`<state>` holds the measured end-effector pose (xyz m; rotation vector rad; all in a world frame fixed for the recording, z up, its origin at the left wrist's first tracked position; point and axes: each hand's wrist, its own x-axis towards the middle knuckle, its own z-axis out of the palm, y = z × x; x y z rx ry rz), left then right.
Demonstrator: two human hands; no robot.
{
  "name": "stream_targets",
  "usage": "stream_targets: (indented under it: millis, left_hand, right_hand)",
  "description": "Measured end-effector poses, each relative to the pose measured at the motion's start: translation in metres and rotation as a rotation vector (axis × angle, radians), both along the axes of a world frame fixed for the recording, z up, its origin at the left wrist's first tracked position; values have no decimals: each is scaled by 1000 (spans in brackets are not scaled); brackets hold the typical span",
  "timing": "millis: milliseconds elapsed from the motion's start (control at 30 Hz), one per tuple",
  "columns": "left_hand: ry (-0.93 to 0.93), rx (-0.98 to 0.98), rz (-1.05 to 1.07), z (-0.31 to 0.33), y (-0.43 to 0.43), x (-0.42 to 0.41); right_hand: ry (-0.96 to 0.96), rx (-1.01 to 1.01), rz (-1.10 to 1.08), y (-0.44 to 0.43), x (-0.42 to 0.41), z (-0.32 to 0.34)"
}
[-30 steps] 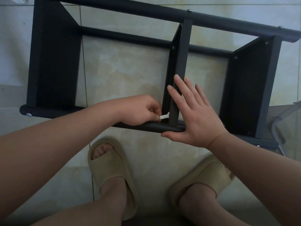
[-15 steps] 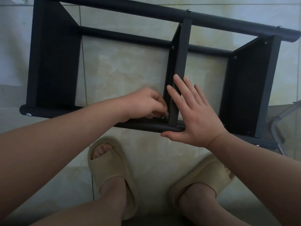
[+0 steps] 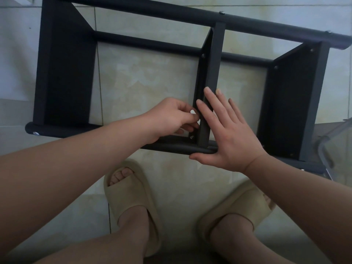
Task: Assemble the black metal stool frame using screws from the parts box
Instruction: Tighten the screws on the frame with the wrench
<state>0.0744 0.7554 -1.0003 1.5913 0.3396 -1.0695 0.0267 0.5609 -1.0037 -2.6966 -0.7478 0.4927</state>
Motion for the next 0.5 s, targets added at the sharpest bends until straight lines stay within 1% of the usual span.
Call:
stream_targets:
  millis: [100,267,367,500]
  left_hand:
    - [-13,2,-23,-1,1,-1]
    - [-59,33,-132,0,3,-1]
    - [-51,29,-116,1,2,-2]
    - [20,17,-74,2,0,0]
  right_hand:
    - [-1,2,2,0,0,0]
    - [-1,-5,4,0,0,0]
    - [0,-5,4,0,0,0]
    - [-4,0,4,0,0,0]
